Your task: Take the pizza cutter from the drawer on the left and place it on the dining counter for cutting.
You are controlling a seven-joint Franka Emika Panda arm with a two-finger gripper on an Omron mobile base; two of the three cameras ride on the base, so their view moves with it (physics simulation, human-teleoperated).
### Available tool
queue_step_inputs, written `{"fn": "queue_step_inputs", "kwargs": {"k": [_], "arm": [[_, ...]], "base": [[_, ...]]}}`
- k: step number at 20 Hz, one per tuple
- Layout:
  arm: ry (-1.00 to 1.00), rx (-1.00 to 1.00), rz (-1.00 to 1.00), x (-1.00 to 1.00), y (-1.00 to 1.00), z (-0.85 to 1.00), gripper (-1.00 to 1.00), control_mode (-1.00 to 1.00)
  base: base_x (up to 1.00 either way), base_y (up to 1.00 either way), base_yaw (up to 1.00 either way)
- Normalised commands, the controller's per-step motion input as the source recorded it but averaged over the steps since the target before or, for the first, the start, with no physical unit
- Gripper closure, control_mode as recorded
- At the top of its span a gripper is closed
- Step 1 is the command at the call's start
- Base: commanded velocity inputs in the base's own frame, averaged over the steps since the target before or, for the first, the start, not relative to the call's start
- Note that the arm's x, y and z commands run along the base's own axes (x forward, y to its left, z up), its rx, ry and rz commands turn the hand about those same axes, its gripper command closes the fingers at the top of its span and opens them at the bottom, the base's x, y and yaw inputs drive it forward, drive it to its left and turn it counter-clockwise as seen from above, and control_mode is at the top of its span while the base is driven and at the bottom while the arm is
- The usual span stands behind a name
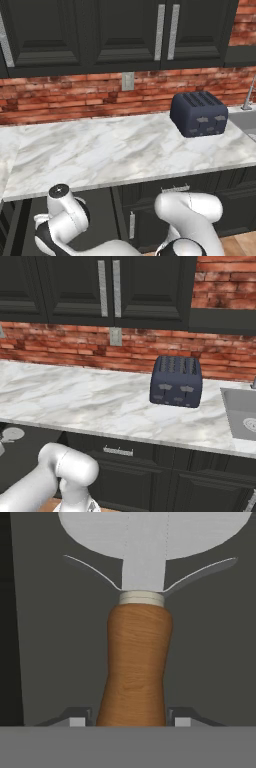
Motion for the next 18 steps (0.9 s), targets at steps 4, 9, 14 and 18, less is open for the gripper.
{"fn": "queue_step_inputs", "kwargs": {"k": [4,9,14,18], "arm": [[0.00,0.00,0.00,-0.08,-0.05,0.73,1.00,-1.00],[0.00,0.00,0.00,-0.05,-0.04,0.69,1.00,-1.00],[0.00,0.00,0.00,0.00,-0.36,0.59,1.00,-1.00],[0.00,0.00,0.00,0.00,-0.54,0.59,1.00,-1.00]], "base": [[0.00,0.00,0.00],[0.00,0.00,0.00],[0.00,0.00,0.00],[0.00,0.00,0.00]]}}
